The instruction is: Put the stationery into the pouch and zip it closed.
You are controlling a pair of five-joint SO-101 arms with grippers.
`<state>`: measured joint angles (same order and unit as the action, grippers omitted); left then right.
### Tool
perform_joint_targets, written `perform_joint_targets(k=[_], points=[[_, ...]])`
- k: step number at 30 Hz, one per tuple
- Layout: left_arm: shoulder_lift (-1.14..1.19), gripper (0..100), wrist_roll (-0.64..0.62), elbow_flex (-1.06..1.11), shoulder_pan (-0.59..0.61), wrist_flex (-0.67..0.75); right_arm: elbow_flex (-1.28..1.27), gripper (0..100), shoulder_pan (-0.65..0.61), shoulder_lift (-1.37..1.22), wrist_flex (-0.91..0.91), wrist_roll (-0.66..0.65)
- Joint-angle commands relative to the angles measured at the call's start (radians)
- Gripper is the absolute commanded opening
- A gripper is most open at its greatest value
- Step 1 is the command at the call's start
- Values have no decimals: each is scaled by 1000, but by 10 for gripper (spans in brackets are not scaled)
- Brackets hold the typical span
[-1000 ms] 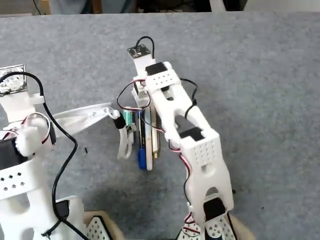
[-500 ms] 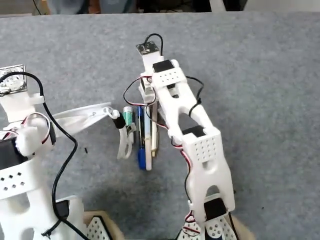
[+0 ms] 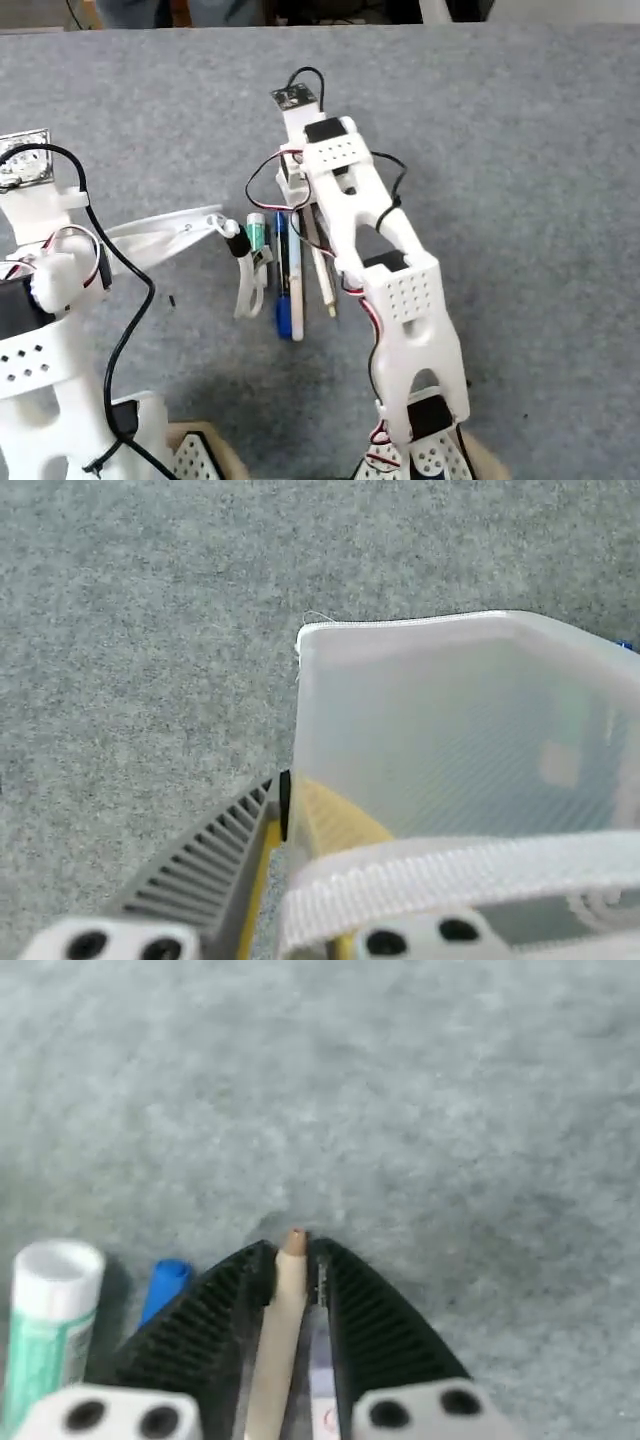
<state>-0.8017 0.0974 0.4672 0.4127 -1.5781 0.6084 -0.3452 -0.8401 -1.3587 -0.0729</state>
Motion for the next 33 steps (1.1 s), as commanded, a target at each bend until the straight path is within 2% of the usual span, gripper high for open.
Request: perform_joint_targets(k=[1,6,13,27,33], points=[[46,28,-5,-58,18,-35,131,12,2,53,-83,-46],[46,28,-6,-202,-79,-183,325,12,3,82,-222,-44],[46,28,-8,-202,-111,-184,608,12,2,87,-399,-44],[46,27,-8,-205,-111,-183,1023,12,12,91,-408,-49],[48,27,-8,-209,-111,-183,1010,12,8,200,-408,-51]])
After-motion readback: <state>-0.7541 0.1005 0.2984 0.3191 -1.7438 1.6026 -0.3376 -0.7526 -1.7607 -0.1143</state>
